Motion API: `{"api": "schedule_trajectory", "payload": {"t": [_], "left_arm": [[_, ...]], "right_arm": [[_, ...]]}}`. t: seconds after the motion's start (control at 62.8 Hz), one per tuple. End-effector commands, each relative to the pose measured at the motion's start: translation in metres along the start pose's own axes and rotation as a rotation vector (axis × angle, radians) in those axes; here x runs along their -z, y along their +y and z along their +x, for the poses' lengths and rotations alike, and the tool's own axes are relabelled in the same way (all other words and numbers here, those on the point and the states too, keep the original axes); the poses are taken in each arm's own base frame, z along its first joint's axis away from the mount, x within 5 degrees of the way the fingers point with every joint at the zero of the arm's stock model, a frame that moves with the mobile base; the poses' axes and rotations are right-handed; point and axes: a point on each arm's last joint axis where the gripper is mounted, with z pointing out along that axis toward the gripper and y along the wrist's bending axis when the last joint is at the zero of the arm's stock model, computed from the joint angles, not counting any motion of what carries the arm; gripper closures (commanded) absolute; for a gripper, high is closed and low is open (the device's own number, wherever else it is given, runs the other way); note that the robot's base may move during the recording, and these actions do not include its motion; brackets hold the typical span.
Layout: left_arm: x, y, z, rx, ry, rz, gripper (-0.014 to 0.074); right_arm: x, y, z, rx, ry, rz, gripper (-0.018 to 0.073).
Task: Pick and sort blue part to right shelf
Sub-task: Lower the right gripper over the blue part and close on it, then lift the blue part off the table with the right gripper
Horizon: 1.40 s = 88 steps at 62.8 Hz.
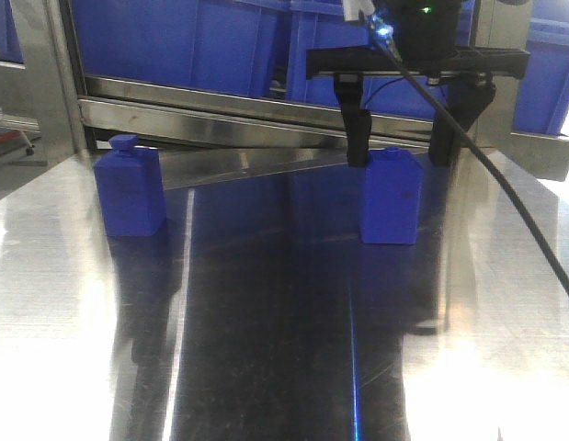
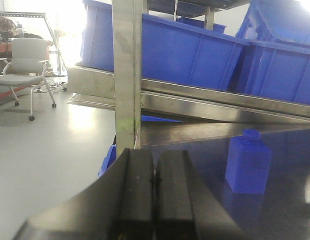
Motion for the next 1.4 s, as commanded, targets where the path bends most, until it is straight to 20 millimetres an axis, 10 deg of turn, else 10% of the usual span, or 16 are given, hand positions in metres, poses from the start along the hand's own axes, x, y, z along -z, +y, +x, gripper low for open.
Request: {"api": "schedule_trajectory", "payload": {"t": [0.0, 1.385], "left_arm": [[0.001, 0.0, -0.001, 0.005, -0.078, 0.012, 0.0473], [0.001, 0.0, -0.001, 0.005, -0.078, 0.012, 0.0473]], "right_arm": [[0.029, -0.007, 0.005, 0.002, -0.012, 0.013, 0.0018], [0.005, 0.004, 0.001, 0.002, -0.012, 0.026, 0.0064]]}}
